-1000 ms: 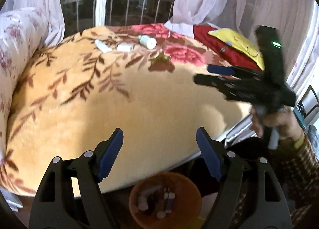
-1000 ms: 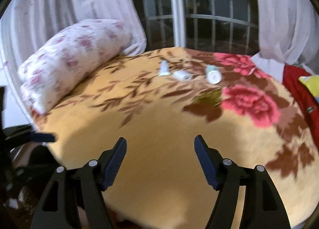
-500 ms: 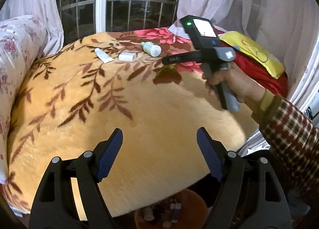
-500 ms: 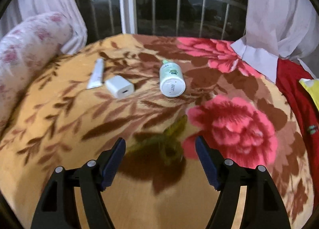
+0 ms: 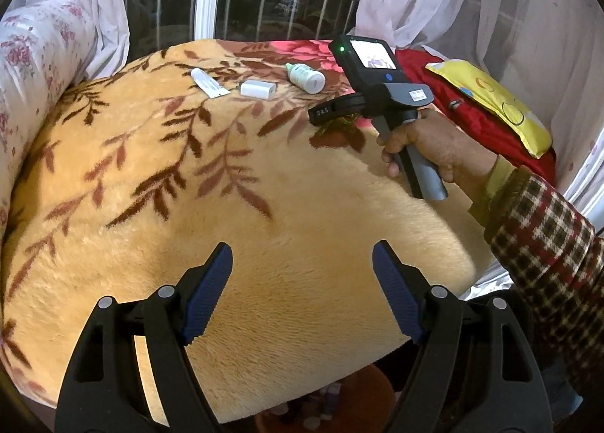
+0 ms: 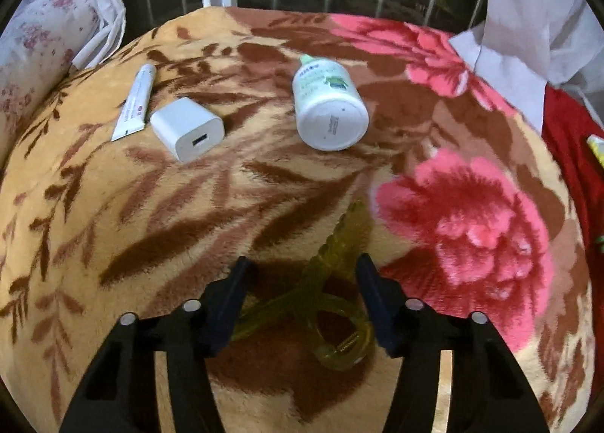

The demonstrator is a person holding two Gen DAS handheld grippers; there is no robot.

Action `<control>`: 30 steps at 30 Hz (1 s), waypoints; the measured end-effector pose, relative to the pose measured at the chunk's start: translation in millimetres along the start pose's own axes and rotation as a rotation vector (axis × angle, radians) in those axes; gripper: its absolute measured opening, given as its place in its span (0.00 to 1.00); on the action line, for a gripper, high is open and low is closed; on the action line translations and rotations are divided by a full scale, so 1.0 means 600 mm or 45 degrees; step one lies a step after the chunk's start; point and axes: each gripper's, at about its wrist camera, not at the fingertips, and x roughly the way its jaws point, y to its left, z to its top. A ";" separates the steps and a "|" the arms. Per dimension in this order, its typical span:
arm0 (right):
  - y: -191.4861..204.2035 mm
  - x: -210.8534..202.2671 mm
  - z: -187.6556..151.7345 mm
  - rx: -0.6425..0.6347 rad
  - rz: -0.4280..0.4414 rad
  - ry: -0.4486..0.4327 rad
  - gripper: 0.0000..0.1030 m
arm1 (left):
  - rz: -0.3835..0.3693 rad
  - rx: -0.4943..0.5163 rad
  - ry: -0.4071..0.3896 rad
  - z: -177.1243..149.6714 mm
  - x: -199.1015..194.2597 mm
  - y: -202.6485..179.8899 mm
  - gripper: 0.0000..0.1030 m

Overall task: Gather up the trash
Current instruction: 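Grasp the yellow hair clip with the right tool, then grasp the white charger with the left tool while the right tool holds the hair clip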

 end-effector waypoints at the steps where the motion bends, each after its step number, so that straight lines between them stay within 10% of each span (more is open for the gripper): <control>1: 0.000 -0.007 -0.002 0.001 0.018 -0.016 0.46 | -0.001 -0.001 0.001 0.000 0.000 0.000 0.73; 4: -0.002 -0.028 -0.011 0.003 0.061 -0.058 0.45 | -0.007 -0.006 -0.002 -0.001 -0.001 -0.001 0.73; 5: -0.001 -0.034 -0.014 -0.003 0.073 -0.068 0.31 | -0.007 -0.007 -0.001 -0.002 -0.001 -0.001 0.73; 21: -0.004 -0.106 -0.056 -0.033 0.211 -0.187 0.31 | -0.024 -0.011 0.018 0.010 0.012 -0.007 0.73; 30: -0.026 -0.159 -0.073 -0.043 0.249 -0.280 0.31 | 0.007 0.006 -0.053 0.108 0.055 0.025 0.73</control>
